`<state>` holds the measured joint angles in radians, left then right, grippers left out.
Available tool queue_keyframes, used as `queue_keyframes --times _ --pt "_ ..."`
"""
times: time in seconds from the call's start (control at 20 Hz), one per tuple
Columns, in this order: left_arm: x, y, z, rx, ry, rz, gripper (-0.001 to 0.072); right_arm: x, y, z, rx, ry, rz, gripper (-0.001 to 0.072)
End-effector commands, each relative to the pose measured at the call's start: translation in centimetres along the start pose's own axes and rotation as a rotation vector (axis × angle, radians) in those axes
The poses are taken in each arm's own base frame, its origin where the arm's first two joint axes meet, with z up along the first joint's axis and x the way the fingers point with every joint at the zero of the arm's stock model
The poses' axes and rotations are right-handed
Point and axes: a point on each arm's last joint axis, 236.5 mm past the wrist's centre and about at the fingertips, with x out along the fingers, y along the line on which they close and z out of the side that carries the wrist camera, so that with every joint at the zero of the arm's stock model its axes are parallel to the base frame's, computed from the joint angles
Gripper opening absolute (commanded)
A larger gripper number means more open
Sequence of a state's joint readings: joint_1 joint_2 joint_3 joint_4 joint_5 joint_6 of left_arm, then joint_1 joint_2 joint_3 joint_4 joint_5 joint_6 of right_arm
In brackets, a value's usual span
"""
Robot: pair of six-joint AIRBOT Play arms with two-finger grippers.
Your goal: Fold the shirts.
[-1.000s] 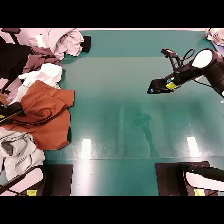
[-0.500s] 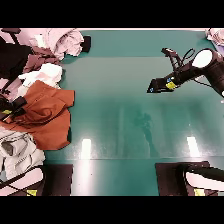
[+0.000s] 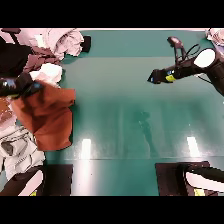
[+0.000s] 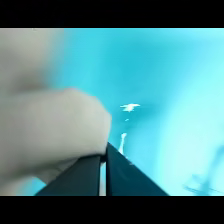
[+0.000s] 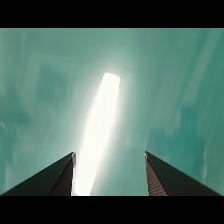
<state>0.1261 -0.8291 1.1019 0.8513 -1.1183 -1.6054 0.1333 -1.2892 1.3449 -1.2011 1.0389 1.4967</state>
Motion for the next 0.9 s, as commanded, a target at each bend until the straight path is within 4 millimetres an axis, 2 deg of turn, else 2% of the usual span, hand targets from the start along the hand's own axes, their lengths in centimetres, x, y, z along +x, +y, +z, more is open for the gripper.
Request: queue_keyframes --times 0.0,0.1,0.2,0.3,0.35,0.4,0.5,0.55,0.65,0.75,0.85 --pt "-1.9 -15.8 2.6 0.073 -0.201 -0.395 0.0023 -3.9 -1.4 6.3 0.049 -0.282 -0.031 0.0485" --pt "-0.1 -21.9 2.6 0.092 -0.208 -0.519 0.0022 -7.6 -3.9 8.4 0.137 -0.403 -0.061 0.0485" --pt "1.7 -28.8 0.7 0.160 -0.146 -0.647 0.0022 -10.6 -6.4 8.9 0.178 -0.457 -0.105 0.0485" --pt "1.5 -35.6 -0.6 0.279 -0.142 -0.774 0.0023 -13.1 -9.2 8.7 0.219 -0.484 -0.157 0.0486" --pt "1.0 -37.9 -0.5 0.314 -0.165 -0.820 0.0023 -14.3 -10.8 8.5 0.246 -0.502 -0.186 0.0486" --pt "0.7 -39.4 0.5 0.304 -0.196 -0.852 0.0022 -15.8 -12.5 8.2 0.275 -0.521 -0.218 0.0487" --pt "1.2 -40.5 2.3 0.240 -0.231 -0.880 0.0023 -18.7 -14.9 7.6 0.316 -0.559 -0.272 0.0486" --pt "2.1 -40.6 2.1 0.243 -0.217 -0.878 0.0023 -20.0 -15.7 7.3 0.328 -0.573 -0.297 0.0487" --pt "5.5 -39.5 -0.8 0.280 -0.095 -0.833 0.0023 -21.7 -16.6 6.8 0.338 -0.595 -0.327 0.0486" --pt "9.6 -36.4 -3.1 0.301 -0.007 -0.711 0.0023 -22.2 -16.5 6.4 0.322 -0.589 -0.337 0.0488" --pt "14.6 -31.0 -4.4 0.275 0.052 -0.502 0.0024 -21.5 -15.7 6.1 0.297 -0.558 -0.326 0.0496"
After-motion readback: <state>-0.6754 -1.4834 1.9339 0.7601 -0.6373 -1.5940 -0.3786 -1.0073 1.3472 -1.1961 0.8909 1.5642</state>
